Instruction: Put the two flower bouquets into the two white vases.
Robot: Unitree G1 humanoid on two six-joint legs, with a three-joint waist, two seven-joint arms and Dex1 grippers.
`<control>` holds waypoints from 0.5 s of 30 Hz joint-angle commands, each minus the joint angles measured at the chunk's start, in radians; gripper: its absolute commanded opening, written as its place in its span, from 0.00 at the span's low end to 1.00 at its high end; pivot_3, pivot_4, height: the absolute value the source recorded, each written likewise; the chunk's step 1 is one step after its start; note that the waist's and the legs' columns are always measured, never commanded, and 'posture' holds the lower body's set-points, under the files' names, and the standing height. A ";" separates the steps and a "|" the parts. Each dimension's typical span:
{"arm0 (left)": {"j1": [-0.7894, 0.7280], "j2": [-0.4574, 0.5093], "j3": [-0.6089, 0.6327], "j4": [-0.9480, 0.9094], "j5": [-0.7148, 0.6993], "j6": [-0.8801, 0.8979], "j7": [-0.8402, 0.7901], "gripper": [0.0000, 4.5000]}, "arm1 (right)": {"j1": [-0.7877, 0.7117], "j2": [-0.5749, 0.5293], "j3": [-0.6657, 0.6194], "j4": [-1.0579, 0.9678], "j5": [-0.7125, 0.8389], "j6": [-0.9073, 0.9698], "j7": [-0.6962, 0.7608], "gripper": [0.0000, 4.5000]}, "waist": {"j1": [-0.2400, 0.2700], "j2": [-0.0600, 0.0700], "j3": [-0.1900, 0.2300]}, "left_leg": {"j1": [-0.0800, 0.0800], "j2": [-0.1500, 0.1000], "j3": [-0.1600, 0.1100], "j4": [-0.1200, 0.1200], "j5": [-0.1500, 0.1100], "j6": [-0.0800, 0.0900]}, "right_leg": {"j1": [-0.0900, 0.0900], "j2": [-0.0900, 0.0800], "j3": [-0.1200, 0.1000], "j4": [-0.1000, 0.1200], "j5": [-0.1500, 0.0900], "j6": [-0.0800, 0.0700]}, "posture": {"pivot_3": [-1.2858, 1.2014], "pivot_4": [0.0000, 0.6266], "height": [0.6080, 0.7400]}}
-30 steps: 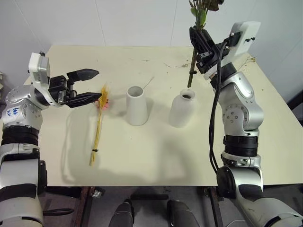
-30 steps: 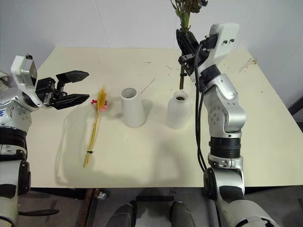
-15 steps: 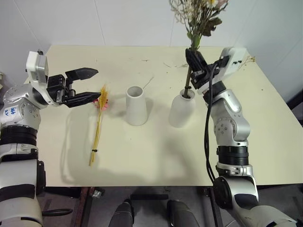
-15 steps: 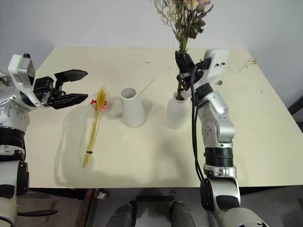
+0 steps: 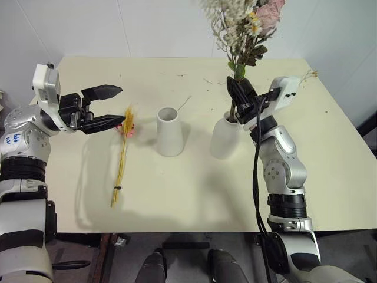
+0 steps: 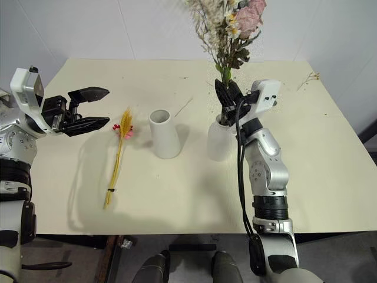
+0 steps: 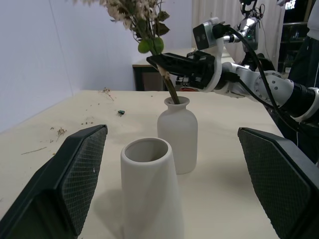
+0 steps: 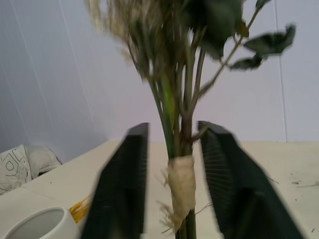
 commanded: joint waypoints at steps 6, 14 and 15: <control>-0.015 0.019 0.072 -0.003 -0.047 0.025 -0.112 1.00 | 0.077 -0.059 0.009 -0.191 0.049 0.063 0.013 1.00 | 0.002 0.000 0.000 | 0.000 0.000 0.000 0.000 0.000 0.000 | 0.000 0.000 0.000 0.000 0.000 0.000 | 0.52 0.24 1.00; -0.016 -0.004 0.130 0.000 -0.064 0.058 -0.112 1.00 | 0.205 -0.221 -0.037 -0.435 0.185 0.233 0.048 1.00 | 0.005 0.000 0.000 | 0.000 0.000 0.000 0.000 0.000 0.000 | 0.000 0.000 0.000 0.000 0.000 0.000 | 0.52 0.24 1.00; -0.016 -0.005 0.131 -0.001 -0.062 0.059 -0.112 1.00 | 0.223 -0.254 -0.051 -0.465 0.211 0.255 0.058 1.00 | 0.006 0.000 0.000 | 0.000 0.000 0.000 0.000 0.000 0.000 | 0.000 0.000 0.000 0.000 0.000 0.000 | 0.52 0.24 1.00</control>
